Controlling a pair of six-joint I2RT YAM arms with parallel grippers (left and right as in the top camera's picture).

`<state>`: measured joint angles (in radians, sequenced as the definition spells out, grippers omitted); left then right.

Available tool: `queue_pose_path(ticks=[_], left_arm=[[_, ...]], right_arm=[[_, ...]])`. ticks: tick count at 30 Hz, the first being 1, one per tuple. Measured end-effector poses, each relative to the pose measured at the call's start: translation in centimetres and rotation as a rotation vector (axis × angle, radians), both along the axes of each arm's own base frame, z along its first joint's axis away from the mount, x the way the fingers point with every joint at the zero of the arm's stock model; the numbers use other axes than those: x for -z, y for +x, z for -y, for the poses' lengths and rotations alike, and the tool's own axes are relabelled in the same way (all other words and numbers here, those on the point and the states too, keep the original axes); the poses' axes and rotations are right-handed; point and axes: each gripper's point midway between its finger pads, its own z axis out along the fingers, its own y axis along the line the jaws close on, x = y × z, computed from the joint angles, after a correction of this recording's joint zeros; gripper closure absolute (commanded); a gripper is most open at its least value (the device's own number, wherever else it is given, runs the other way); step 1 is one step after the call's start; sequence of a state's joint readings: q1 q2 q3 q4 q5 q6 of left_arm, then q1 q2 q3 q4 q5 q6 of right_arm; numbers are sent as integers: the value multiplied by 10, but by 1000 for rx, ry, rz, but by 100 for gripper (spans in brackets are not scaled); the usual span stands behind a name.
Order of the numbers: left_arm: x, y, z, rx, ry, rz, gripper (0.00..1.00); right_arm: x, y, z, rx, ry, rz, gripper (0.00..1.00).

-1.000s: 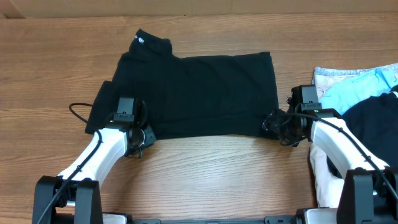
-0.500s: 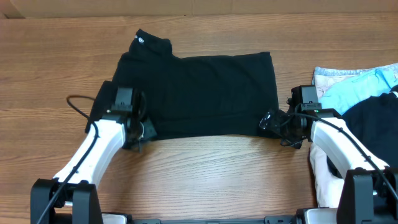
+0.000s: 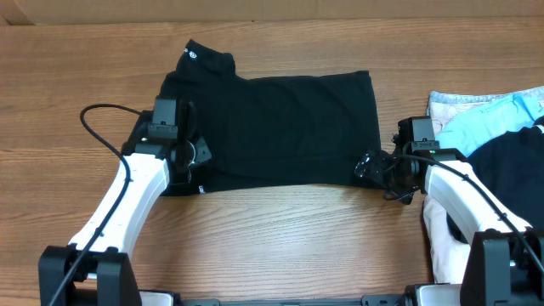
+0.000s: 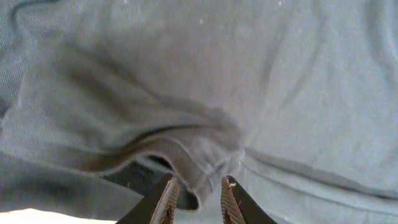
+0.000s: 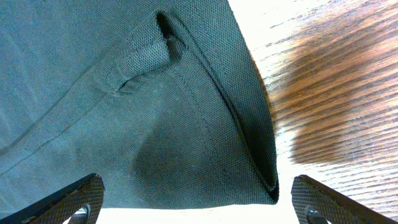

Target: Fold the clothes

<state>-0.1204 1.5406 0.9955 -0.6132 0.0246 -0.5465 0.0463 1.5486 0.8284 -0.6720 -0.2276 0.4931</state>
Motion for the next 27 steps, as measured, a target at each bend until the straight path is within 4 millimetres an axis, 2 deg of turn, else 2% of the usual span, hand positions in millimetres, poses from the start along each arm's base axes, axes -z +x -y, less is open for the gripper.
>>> queue_pose_path(ticks=[3, 4, 5, 6, 9, 14, 19, 22, 27], left_arm=[[4, 2, 0, 6, 6, -6, 74], [6, -1, 0, 14, 9, -17, 78], [8, -5, 0, 25, 10, -39, 90], [9, -12, 0, 32, 11, -69, 96], [12, -36, -2, 52, 22, -175, 96], [14, -61, -4, 62, 34, -283, 96], [17, -55, -4, 81, 38, -251, 96], [31, -45, -3, 84, 33, -189, 96], [62, -56, 1, 94, 11, -228, 96]], right_arm=[[0, 0, 0, 0, 0, -1, 0], [0, 0, 0, 0, 0, -2, 0], [0, -1, 0, 0, 0, -4, 0], [0, -2, 0, 0, 0, -8, 0], [1, -5, 0, 0, -1, -22, 0], [1, -5, 0, 0, -1, -20, 0], [1, -4, 0, 0, -1, -15, 0], [1, -2, 0, 0, 0, -10, 0], [1, -4, 0, 0, 0, -16, 0]])
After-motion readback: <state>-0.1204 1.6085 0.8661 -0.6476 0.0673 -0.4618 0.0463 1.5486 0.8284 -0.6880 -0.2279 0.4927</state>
